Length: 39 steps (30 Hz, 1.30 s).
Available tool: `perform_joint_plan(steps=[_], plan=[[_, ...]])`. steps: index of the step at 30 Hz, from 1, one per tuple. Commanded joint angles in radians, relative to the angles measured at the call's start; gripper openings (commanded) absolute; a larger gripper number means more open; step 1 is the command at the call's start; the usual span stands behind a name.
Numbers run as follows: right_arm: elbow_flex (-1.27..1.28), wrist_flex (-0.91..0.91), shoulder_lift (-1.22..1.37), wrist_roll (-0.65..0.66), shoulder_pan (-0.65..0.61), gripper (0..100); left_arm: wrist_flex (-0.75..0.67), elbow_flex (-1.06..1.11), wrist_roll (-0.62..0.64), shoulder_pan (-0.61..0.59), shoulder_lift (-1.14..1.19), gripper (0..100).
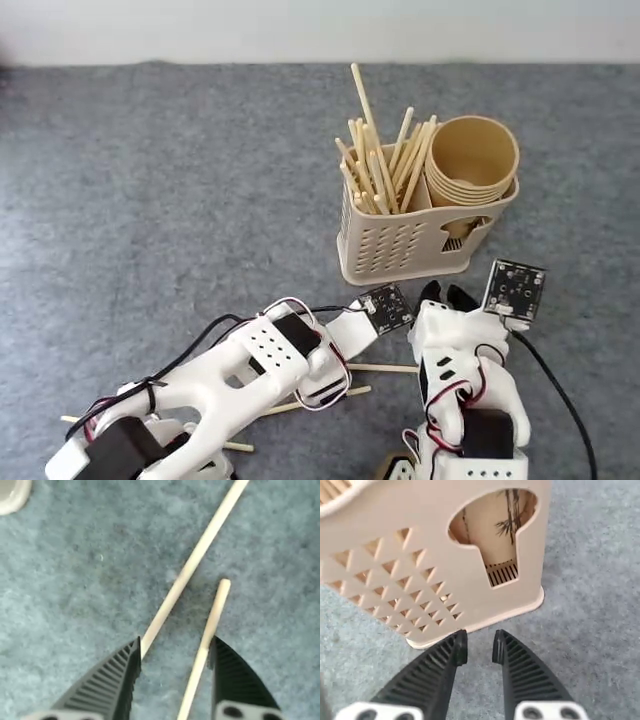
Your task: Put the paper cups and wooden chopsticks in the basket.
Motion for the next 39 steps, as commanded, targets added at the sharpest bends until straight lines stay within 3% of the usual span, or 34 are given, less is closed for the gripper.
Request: perform_joint_plan(steps=[1, 7, 13, 16, 33, 39], plan=[[-0.13, -0.012, -0.015, 0.008, -0.019, 10.0, 0.009, -0.004, -0.026, 0.003, -0.021, 22], [-0.216, -0.012, -0.015, 0.009, -0.015, 10.0, 0.011, -0.01, -0.026, 0.003, -0.014, 22], [-0.215, -0.004, -0.015, 0.009, 0.085, 10.0, 0.064, -0.005, -0.098, 0.012, -0.014, 22], [-0.219, -0.012, -0.015, 0.009, 0.122, 10.0, 0.061, -0.004, -0.074, 0.02, -0.015, 22], [-0.213, -0.001, -0.015, 0.014, 0.12, 10.0, 0.032, -0.005, -0.058, 0.02, -0.005, 22], [-0.238, -0.007, -0.015, 0.014, 0.26, 10.0, 0.101, -0.145, -0.055, 0.017, 0.196, 21]])
